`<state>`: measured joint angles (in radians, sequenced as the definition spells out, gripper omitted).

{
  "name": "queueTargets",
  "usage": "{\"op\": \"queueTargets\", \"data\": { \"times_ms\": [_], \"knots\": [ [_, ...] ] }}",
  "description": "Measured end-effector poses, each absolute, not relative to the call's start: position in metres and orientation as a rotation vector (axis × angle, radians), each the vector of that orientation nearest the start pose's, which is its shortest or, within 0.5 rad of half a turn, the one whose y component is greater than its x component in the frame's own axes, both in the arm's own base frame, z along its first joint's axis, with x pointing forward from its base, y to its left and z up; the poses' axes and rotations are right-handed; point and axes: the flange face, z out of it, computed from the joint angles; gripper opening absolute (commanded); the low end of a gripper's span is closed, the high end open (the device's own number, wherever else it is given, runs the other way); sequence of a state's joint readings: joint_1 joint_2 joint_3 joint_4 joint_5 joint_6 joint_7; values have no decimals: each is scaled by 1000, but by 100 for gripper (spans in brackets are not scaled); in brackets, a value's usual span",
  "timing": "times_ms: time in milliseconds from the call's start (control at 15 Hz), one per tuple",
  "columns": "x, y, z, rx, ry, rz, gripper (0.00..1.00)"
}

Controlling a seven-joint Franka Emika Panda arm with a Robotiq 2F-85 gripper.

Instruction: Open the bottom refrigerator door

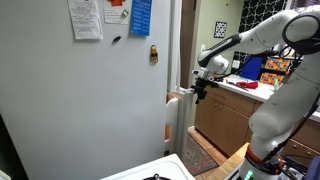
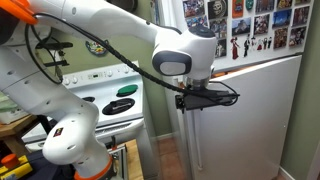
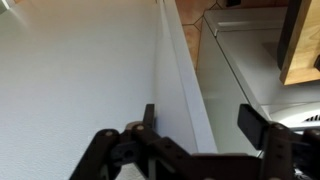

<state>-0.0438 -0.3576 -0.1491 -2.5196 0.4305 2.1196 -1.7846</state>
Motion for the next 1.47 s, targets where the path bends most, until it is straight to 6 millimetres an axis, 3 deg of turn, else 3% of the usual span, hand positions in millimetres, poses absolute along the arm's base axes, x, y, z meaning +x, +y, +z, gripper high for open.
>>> {"op": "queueTargets", "data": {
  "times_ms": [467, 1000, 1200, 1467],
  "knots": [
    [408, -91, 408, -2280, -1863, -382, 100],
    [378, -146, 433, -2396, -1975, -217, 100],
    [359, -149, 453, -2434, -1924, -180, 100],
    [325, -135, 495, -2504, -1756, -198, 100]
  ]
}}
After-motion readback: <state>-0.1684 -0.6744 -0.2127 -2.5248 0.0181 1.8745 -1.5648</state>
